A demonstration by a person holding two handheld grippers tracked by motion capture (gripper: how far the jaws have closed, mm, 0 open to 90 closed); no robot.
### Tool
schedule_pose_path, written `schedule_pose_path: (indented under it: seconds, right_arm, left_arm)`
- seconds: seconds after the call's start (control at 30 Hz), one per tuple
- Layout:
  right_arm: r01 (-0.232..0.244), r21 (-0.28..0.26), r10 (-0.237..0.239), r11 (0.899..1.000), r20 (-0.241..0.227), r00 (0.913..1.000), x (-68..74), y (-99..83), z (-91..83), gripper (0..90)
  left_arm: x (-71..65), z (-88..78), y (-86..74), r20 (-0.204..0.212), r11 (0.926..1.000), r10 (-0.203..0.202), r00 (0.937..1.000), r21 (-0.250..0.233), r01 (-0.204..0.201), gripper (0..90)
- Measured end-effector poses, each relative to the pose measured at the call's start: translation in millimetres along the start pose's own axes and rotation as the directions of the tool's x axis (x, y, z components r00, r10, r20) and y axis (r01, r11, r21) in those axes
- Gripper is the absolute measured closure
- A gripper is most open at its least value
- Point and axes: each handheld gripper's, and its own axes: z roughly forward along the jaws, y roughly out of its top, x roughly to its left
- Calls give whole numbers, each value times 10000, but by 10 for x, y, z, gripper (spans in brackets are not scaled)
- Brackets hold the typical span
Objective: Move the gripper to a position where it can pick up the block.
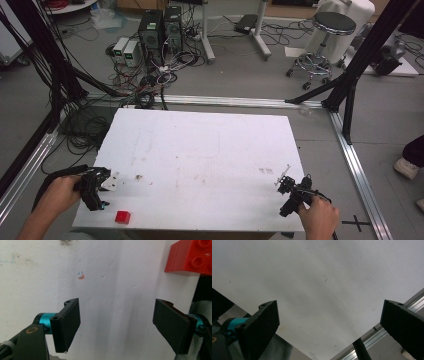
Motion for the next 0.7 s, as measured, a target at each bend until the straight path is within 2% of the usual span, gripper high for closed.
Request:
schedule_pose_path:
  seconds: [0.2,0.57,0.7]
  right_arm:
    - [10,-70,-10,10000,-52,10000,7,6,-5,15]
    - [8,-86,-8,10000,-74,10000,6,8,1,15]
    - [13,-98,-14,10000,-69,10000,2,7,4,15]
  left_arm:
    - [-58,-46,56,1,9996,299,9996,9,-299,225]
    - [-158,-102,152,309,9976,696,9971,17,-697,225]
    - [-208,-93,187,386,9979,650,9971,23,-652,225]
